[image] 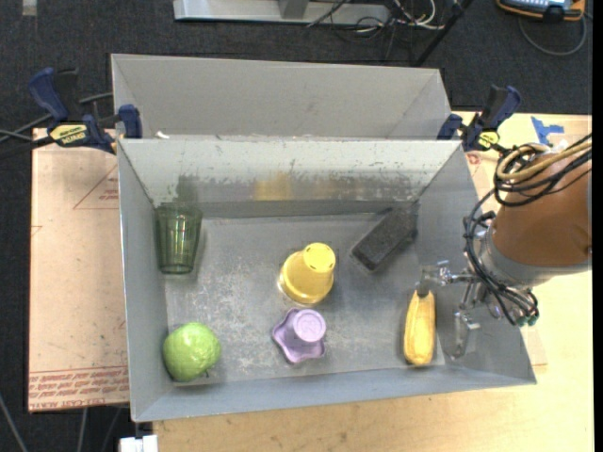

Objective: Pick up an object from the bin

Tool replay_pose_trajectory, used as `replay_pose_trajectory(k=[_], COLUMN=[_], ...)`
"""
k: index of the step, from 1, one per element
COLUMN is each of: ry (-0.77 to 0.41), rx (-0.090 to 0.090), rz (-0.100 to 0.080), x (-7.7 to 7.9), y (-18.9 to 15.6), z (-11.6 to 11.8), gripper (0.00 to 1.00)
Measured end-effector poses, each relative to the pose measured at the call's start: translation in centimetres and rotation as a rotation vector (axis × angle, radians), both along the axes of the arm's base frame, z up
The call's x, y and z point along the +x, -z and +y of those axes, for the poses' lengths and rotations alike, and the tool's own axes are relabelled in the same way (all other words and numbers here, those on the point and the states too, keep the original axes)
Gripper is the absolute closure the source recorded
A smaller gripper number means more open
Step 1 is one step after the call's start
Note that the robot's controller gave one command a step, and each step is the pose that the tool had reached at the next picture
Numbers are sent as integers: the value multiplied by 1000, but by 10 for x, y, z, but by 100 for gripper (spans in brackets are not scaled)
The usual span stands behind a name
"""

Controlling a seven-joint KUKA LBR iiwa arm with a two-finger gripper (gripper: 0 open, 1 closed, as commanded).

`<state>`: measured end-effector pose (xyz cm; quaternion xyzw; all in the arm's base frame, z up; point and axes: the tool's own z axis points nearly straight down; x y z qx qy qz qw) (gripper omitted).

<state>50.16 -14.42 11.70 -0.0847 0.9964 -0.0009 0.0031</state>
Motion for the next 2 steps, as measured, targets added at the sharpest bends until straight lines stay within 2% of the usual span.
replay_pose_trajectory(k=[1, 2], ry=[-146, -309], rx=[2, 0], rz=[-1, 0], x=[3, 12], y=[60, -8], z=[6, 9], gripper=[0, 0])
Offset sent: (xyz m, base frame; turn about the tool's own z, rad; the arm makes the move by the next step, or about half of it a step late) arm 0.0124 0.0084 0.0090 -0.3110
